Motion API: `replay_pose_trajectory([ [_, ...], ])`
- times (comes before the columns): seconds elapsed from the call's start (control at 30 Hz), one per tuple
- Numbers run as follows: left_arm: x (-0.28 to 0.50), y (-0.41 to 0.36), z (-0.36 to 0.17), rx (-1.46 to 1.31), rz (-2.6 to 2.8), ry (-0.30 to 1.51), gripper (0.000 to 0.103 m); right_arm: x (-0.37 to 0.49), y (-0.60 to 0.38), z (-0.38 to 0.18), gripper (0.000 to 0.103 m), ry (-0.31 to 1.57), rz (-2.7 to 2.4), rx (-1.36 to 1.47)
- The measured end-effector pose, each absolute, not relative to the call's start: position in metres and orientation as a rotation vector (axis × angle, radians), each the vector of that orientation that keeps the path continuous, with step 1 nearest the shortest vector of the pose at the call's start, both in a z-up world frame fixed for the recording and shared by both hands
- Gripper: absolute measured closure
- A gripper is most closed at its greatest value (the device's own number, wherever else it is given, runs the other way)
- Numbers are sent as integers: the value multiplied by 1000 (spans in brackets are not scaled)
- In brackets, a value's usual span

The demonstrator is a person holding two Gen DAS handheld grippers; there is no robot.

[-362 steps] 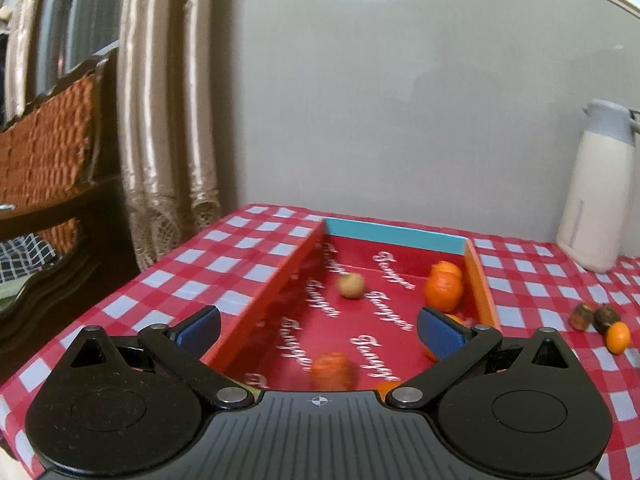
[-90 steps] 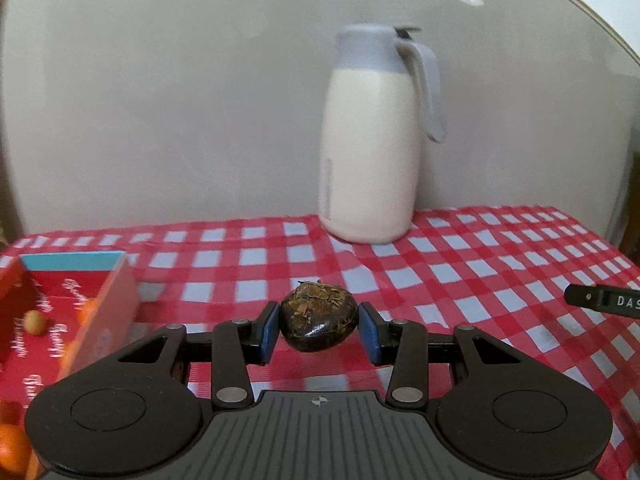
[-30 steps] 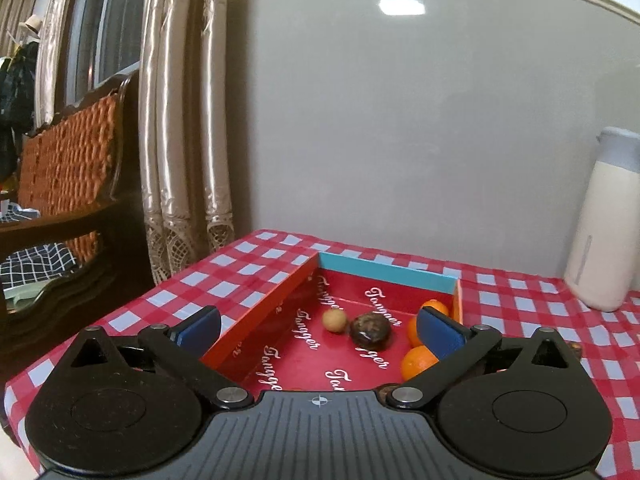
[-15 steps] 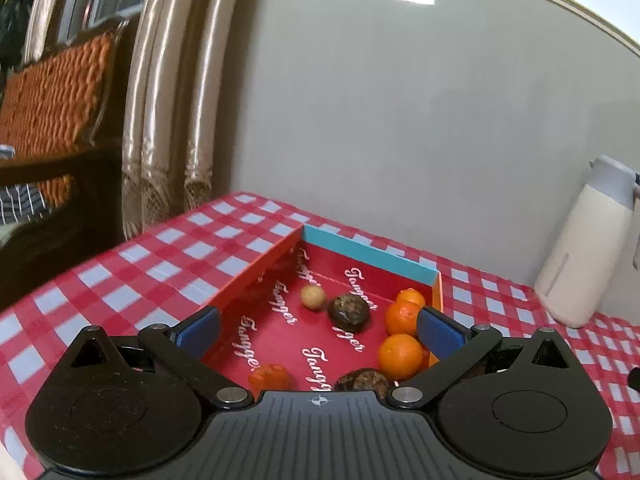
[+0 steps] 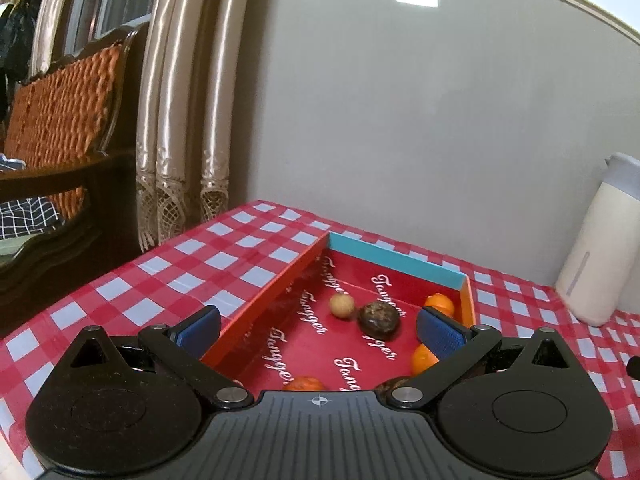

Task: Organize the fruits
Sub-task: 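Move the right gripper to the small brown fruit on the table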

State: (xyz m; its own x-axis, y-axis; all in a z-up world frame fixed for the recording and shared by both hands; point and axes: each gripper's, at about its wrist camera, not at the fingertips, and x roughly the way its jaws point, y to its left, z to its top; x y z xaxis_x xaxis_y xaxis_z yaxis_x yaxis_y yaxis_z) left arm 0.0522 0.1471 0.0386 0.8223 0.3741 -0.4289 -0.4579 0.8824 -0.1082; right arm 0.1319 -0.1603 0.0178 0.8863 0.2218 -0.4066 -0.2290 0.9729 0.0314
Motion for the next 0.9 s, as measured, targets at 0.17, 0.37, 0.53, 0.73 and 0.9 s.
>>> replay_pose_trajectory([
  [0.17, 48, 155, 38, -198, 469, 386, 0, 142, -149, 7, 5, 432, 238, -37],
  [0.37, 47, 168, 37, -168, 499, 374, 0, 156, -132, -1, 10, 461, 288, -35],
  [0.53, 47, 185, 35, -158, 534, 384, 0, 170, -117, -7, 20, 495, 304, -40],
  [0.73, 43, 212, 32, -169, 591, 393, 0, 182, -105, -13, 30, 520, 303, -61],
  [0.9, 42, 227, 29, -177, 618, 404, 0, 194, -103, -17, 42, 552, 297, -52],
])
